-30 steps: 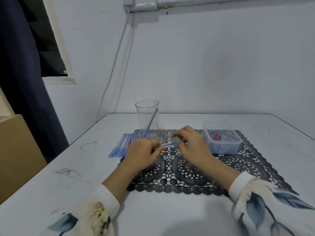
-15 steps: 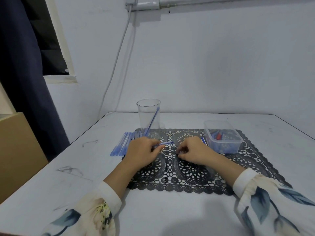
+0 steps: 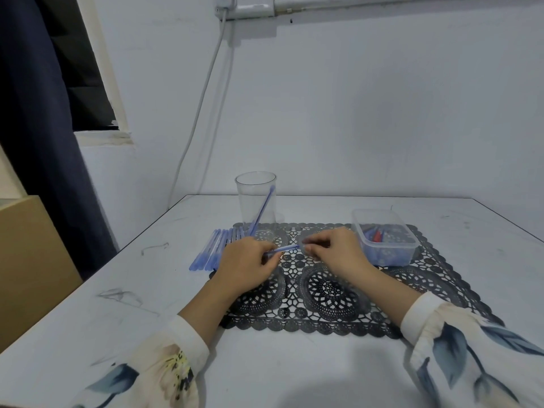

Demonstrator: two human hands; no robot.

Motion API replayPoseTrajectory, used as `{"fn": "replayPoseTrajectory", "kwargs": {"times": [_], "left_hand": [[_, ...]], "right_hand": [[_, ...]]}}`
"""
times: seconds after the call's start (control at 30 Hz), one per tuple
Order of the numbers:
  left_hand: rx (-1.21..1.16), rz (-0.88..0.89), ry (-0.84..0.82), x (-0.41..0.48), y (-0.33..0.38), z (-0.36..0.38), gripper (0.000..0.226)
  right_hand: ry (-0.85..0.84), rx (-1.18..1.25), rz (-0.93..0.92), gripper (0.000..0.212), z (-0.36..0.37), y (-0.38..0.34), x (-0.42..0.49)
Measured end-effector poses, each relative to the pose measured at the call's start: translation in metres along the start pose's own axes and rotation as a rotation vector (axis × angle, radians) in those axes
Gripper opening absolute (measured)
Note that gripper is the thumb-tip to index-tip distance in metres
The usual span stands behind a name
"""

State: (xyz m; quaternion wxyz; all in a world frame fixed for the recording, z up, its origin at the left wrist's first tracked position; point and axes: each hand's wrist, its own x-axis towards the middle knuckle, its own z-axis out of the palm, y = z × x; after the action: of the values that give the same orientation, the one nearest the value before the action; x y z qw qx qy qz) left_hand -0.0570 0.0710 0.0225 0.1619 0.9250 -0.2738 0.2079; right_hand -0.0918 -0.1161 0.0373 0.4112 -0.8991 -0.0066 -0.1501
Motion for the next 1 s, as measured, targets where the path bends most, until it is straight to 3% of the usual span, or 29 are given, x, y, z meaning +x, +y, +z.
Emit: {"fn": "replayPoseTrajectory", "kwargs": {"times": [0.13, 0.4, 1.0], "left_hand": [[-0.010, 0.005, 0.009, -0.001, 0.001, 0.000, 0.030], [-0.008, 0.012, 0.007, -0.002, 0.003, -0.001, 0.030], [-0.029, 0.031, 0.005, -0.003, 0.004, 0.000, 0.030]], "right_hand": [[0.030, 0.183, 0.057, 0.019, 0.005, 0.001, -0.003], [0.031, 0.257, 0.074, 0.018, 0.007, 0.004, -0.002], [-0.016, 0.238, 0.008, 0.021, 0.012, 0.012, 0.003]]}}
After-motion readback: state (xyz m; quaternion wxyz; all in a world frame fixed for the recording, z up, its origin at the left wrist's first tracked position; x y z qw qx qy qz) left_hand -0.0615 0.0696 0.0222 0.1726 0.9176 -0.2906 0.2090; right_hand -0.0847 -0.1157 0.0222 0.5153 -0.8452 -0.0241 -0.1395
